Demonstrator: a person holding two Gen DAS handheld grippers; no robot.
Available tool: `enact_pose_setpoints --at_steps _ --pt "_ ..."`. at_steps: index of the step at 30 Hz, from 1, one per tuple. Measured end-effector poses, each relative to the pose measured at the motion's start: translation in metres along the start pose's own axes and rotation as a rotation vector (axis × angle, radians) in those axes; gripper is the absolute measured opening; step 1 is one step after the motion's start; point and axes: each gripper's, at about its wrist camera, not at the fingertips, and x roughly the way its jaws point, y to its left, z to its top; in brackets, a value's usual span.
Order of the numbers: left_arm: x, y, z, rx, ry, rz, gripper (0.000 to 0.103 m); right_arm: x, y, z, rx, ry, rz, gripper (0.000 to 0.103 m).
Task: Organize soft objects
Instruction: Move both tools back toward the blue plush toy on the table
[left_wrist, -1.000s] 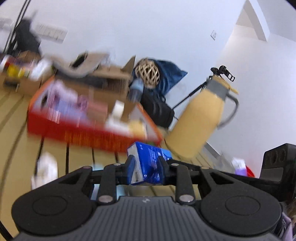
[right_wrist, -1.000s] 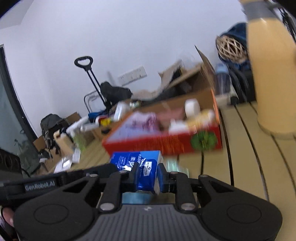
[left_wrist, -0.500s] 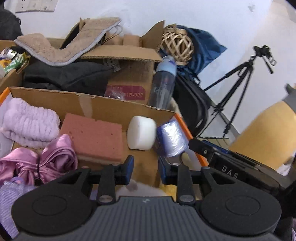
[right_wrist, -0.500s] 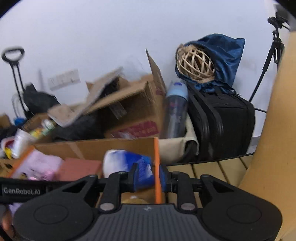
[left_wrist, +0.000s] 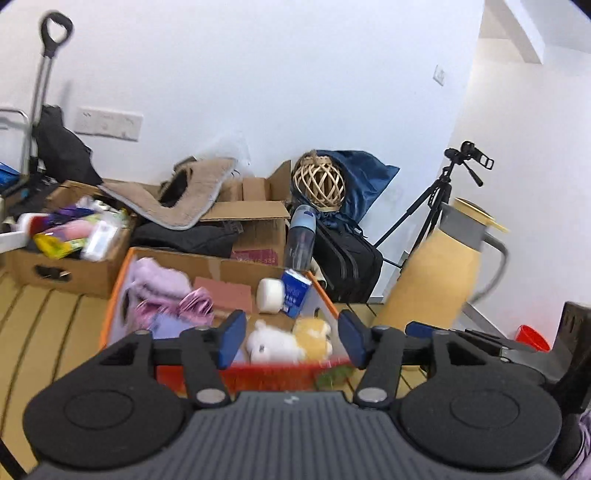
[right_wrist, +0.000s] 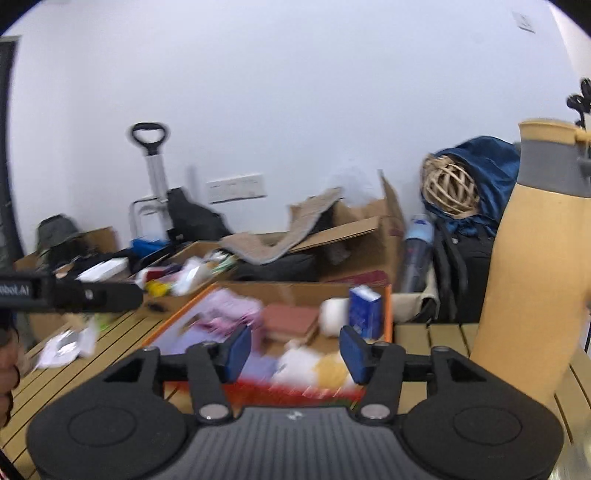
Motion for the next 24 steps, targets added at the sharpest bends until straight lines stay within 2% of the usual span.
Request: enact_pose_setpoints --at_steps 4,8,12,14,17,20,24 --pt "-0.067 -0.008 -0.048 0.040 -0.064 0.096 0.071 -0.047 0.024 -0.027 0.008 0.007 0.022 0.053" --pt "-0.124 -0.005 -0.108 0.056 -0.069 0.143 0.072 -0.093 0.039 -0.062 0.064 0.006 0.034 0.053" --pt "-0.163 0.003 -0.163 0.047 -0.056 0.219 0.076 -0.127 0.057 -0.103 0.079 0.017 0.006 0.054" --pt "-0.174 0.007 -0.181 0.029 -0.044 0.220 0.081 -0.142 0.064 -0.122 0.073 0.030 -0.011 0.054" --pt "-0.180 0.010 -0.196 0.009 -0.021 0.225 0.081 -0.161 0.067 -0.142 0.085 0.044 -0.021 0.056" --pt "-0.178 0.008 -0.197 0.018 -0.024 0.246 0.081 -0.169 0.063 -0.152 0.110 0.057 -0.032 0.056" --pt "-0.167 0.003 -0.197 0.018 -0.015 0.237 0.081 -0.177 0.059 -0.156 0.118 0.042 -0.039 0.059"
